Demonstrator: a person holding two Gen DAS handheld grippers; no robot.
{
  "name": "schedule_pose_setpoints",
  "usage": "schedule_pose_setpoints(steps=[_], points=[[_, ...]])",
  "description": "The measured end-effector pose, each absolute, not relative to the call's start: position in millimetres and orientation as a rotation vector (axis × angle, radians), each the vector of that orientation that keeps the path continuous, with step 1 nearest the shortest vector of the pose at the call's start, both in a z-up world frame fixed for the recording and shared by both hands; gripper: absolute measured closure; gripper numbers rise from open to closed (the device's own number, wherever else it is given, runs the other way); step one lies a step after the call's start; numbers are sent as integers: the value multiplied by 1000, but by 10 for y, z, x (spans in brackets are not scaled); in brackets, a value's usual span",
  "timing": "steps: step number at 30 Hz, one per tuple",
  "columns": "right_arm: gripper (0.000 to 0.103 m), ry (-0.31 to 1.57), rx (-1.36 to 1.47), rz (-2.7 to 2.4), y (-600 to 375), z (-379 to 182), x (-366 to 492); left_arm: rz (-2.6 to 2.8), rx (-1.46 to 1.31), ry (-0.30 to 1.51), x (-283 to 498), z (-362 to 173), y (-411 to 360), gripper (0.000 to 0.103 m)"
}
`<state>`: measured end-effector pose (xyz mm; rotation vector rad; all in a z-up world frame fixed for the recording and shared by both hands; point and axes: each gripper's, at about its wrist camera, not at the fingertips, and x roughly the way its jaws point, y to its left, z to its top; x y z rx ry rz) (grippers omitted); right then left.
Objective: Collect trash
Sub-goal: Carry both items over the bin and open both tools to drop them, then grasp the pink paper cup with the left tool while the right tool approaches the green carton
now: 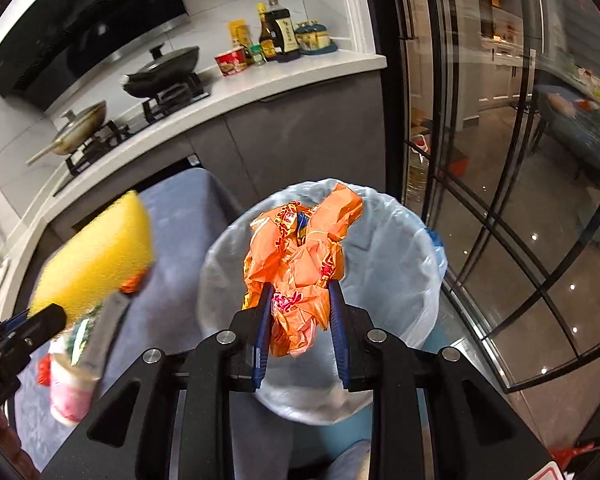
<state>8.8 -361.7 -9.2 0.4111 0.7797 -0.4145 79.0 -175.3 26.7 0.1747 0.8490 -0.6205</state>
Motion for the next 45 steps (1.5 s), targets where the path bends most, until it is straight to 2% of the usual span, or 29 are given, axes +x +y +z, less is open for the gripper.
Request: schedule_pose_setpoints(steps=[7,9,11,13,14,17,21,29,35,36,38,45], points=[[77,848,407,-409,-3905,-410,351,-673,239,911,955,-82,-2459,65],[73,866,409,-402,-3954,-483,392,-673,265,929,997,-177,-2614,65],[64,869,405,-409,-3992,-525,401,-667,279,951,1049,-263,-2739,63],[51,858,407,-414,-4026,-540,375,-675,281,980,1085,-333,-2827,60],[49,853,404,-424,-4038,-538,363,-673,282,991,1107,-359,-2852,57],[48,844,400,-444,-4069,-516,335,-674,274,981,1123,-377,-2900,48],[48,817,427,-447,-4092,-433,231,-672,254,972,1107,-331,-2888,46],[48,784,398,-410,-3845,-194,157,-633,202,949,1036,-148,-2598,45],[48,770,350,-369,-3513,-28,135,-551,151,928,1010,-7,-2053,44],[48,768,345,-359,-3446,-2,133,-531,150,923,1000,10,-1949,42],[47,765,336,-342,-3323,26,129,-494,155,907,965,49,-1743,31],[45,782,307,-265,-2824,29,140,-396,124,908,822,35,-923,23]])
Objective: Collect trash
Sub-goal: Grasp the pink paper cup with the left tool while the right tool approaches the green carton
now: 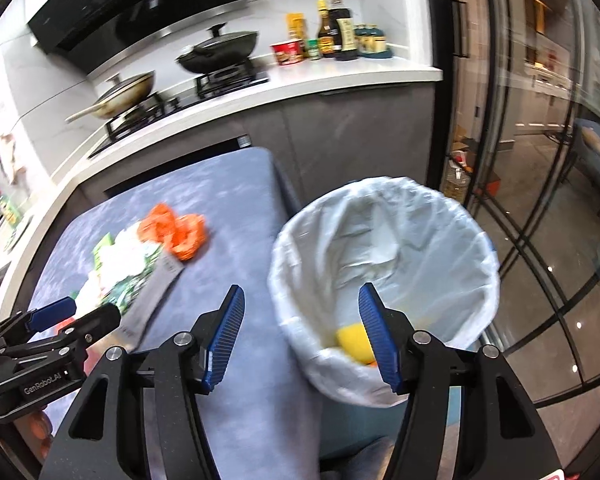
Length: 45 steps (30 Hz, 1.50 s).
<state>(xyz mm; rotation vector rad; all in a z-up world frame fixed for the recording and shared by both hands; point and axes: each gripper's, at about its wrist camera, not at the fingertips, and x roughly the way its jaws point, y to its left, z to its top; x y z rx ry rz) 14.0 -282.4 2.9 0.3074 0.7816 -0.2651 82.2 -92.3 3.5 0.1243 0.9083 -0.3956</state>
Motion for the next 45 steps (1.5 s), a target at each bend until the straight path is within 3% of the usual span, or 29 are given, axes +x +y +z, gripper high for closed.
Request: schedule_pose_setpoints(steps=[6,19,26,45], points=[[45,807,272,-201,-2394,-4,149,-320,120,911,718,-101,-387,13],[45,879,274,-127,-1933,-147,110,-384,143,885,565,-481,-109,14],[45,893,270,-130,-1896,-184,99,-430,112,943,667,-677,-138,41],[45,882,235,-33,-1346,-262,565,-310,0,905,396,-213,449,42]])
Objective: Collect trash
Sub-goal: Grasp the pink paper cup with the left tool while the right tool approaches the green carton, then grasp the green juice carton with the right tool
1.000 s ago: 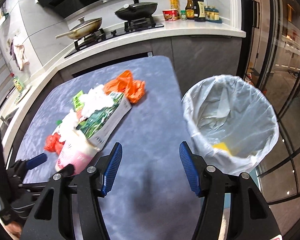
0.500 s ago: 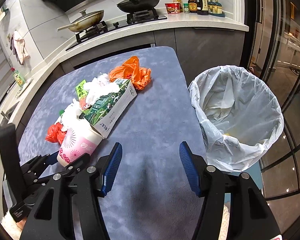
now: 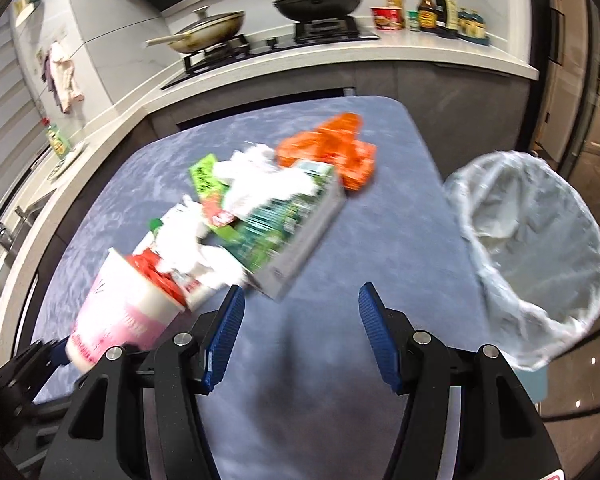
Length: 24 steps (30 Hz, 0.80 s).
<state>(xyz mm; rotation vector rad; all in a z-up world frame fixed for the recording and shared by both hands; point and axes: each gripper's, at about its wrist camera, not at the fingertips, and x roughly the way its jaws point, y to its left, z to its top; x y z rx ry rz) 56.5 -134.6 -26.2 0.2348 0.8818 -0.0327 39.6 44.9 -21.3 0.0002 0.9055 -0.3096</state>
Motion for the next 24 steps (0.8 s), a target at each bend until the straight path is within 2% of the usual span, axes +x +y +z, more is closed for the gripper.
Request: schedule_pose_setpoints(steps=[9,12,15,21,24], points=[[45,881,262,-106,-1005,-457,1145,-234,-27,899,513,-130,826,42],[38,882,265,-159,-972,-535,1251,-229,-35,902,553,-147,886,42],[38,904,255,-196,-973,-633,1322,-230,-44,905,581,-162,910,42],[49,940,317,-161,-1093,-713,1219,-240,-45,909,584,-184,883,42],[50,950,318,-136,-1131,-664,1083,-254,-43,906,551,-175,837,42]])
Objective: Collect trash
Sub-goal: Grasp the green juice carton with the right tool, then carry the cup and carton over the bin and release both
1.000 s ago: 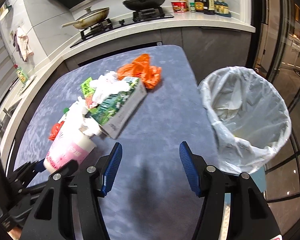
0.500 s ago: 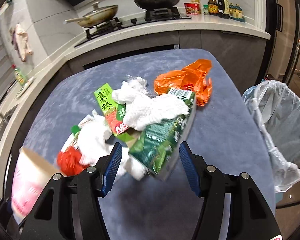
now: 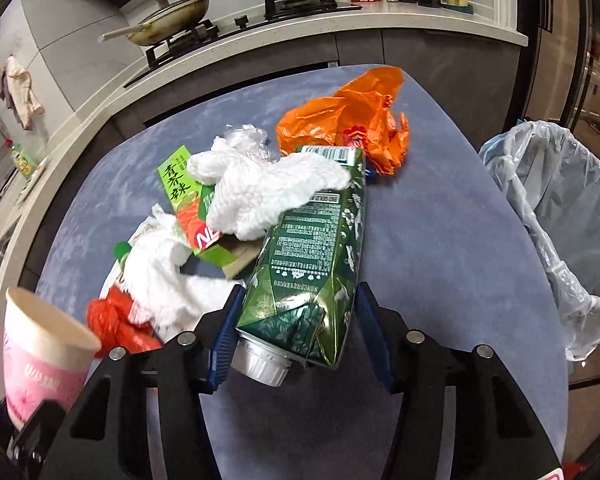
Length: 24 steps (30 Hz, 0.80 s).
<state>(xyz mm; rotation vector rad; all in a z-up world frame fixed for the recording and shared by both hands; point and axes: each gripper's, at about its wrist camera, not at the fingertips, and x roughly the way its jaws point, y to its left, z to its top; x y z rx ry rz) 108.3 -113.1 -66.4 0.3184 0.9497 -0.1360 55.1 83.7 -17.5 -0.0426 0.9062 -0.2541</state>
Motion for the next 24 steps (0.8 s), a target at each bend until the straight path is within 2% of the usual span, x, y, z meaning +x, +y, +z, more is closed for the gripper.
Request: schedule_pose_setpoints(steps=[14,24], points=[[53,895,336,-112,-1566,-243,186,-359,2,884,287,-54,321,42],[53,823,375,-166,-1986,-24,-133,-448,41,860,166,111,-124,43]])
